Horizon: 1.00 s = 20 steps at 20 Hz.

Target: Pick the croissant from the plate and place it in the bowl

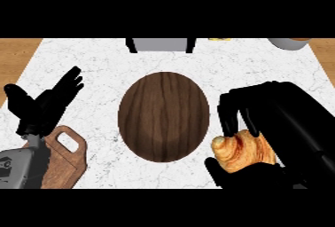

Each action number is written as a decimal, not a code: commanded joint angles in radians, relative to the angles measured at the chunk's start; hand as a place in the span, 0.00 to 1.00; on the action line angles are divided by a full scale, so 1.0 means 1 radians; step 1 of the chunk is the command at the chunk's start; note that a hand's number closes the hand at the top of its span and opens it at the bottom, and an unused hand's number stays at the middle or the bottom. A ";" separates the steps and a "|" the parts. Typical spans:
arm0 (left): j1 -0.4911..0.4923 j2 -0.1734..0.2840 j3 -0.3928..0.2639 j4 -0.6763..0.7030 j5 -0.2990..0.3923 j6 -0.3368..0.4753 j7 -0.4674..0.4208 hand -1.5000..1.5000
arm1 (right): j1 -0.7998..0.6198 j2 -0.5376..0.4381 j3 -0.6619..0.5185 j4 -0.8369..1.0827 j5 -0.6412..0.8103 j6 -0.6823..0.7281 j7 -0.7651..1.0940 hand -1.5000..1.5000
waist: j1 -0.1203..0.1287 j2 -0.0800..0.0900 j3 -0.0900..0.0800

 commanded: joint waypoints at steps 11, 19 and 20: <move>0.063 -0.004 -0.001 -0.065 0.012 -0.022 0.002 0.50 | -0.260 0.012 0.167 0.577 0.137 -0.463 -0.036 1.00 | 0.012 0.004 0.001; -0.002 0.000 0.010 -0.009 0.009 -0.019 -0.013 0.50 | -0.315 0.012 0.159 1.005 0.050 -0.731 -0.280 1.00 | 0.025 0.011 0.001; -0.024 -0.011 -0.010 -0.006 -0.008 -0.004 0.014 0.50 | -0.445 0.012 0.156 1.080 -0.016 -0.724 -0.237 1.00 | 0.034 0.012 0.001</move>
